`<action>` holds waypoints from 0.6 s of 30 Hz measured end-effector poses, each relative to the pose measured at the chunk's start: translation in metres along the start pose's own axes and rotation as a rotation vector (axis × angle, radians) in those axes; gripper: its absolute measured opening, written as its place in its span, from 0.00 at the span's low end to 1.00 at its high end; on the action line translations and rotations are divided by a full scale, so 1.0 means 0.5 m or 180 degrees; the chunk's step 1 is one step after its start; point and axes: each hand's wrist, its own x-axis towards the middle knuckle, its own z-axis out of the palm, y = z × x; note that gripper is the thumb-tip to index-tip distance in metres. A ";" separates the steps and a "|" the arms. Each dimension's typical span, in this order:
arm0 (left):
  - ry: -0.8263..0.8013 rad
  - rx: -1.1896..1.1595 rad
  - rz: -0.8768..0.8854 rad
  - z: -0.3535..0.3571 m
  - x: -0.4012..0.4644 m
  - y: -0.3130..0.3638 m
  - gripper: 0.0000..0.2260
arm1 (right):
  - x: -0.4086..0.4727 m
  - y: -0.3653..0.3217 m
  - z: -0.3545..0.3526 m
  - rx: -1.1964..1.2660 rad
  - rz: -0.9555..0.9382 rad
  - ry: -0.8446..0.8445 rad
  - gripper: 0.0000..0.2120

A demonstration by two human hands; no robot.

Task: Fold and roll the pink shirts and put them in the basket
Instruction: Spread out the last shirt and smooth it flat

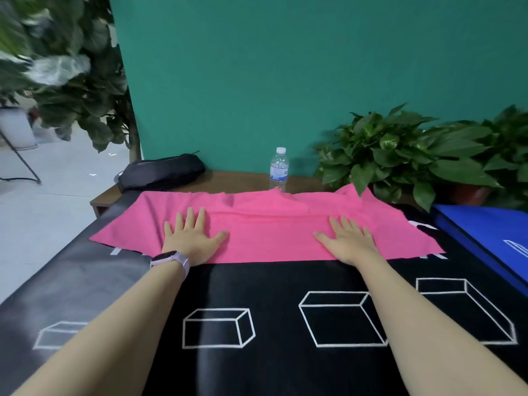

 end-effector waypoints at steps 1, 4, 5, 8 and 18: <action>-0.0006 0.0004 -0.0011 -0.003 -0.030 -0.004 0.43 | -0.029 0.001 0.000 -0.0011 -0.0010 -0.0009 0.43; -0.0039 0.0000 -0.0066 -0.015 -0.129 -0.017 0.43 | -0.129 0.007 0.004 -0.0008 -0.0039 -0.0041 0.44; -0.0046 0.0006 -0.0086 -0.018 -0.163 -0.020 0.43 | -0.164 0.011 0.007 -0.0009 -0.0040 -0.0046 0.44; -0.0133 -0.0005 -0.0145 -0.032 -0.265 -0.025 0.44 | -0.276 0.026 0.013 0.0043 -0.0031 -0.0097 0.45; -0.0094 0.0014 -0.0436 -0.051 -0.576 -0.026 0.45 | -0.572 0.076 0.027 0.0089 0.0068 -0.0157 0.45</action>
